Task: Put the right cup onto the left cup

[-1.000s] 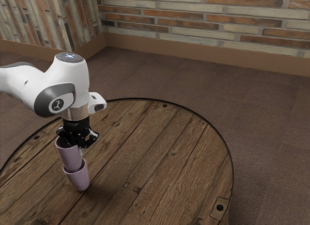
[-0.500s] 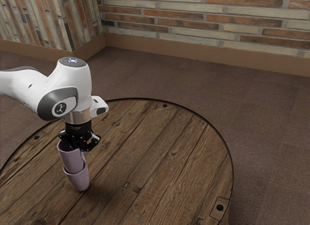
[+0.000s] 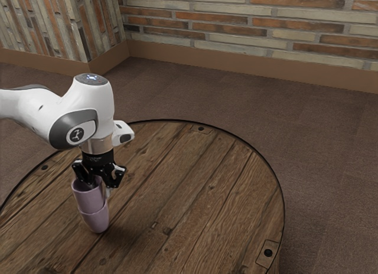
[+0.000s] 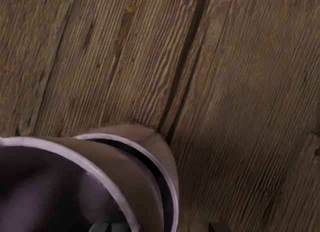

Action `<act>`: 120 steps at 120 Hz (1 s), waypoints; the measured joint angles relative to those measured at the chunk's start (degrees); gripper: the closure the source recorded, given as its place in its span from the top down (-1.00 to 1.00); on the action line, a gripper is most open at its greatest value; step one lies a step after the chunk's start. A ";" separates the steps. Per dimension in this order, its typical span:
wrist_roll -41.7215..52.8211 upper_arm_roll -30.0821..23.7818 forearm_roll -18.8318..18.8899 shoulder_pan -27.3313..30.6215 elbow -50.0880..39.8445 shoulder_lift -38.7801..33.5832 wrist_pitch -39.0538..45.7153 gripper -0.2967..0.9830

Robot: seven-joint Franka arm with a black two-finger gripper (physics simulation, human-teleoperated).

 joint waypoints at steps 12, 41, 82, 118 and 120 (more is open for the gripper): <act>0.12 0.00 -0.06 0.00 0.00 0.02 0.07 -0.05; 0.42 -0.12 -0.01 0.00 1.88 -1.59 -1.42 0.21; 0.78 -1.69 0.13 0.05 13.47 -1.88 -8.49 0.39; 3.49 1.84 -0.12 0.11 43.35 8.51 -22.94 0.50; 3.87 2.18 -0.11 -0.02 44.37 8.92 -23.69 0.50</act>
